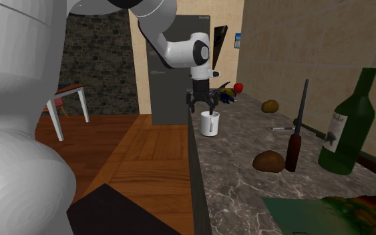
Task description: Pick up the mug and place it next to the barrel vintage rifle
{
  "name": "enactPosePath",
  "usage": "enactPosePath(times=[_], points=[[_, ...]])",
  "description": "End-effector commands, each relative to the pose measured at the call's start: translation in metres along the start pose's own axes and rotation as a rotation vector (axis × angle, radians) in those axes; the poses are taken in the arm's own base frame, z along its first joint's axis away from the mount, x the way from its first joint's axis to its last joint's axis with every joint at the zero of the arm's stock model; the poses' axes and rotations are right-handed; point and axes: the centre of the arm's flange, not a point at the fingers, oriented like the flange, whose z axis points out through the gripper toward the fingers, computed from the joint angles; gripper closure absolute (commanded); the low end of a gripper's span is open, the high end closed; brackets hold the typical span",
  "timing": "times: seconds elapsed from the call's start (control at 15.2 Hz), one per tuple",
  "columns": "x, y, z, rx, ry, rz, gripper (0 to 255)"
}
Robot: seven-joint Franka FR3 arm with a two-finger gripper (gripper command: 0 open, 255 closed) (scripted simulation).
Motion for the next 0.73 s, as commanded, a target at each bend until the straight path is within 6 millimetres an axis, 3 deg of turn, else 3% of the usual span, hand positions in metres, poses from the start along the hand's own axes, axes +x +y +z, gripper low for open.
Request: enactPosePath(times=[0.0,0.26,0.66], points=[[0.001,0.0,0.009,0.0,0.0,0.0,0],[0.001,0.0,0.028,0.0,0.0,0.0,0],[0.001,0.0,0.028,0.0,0.0,0.0,0]])
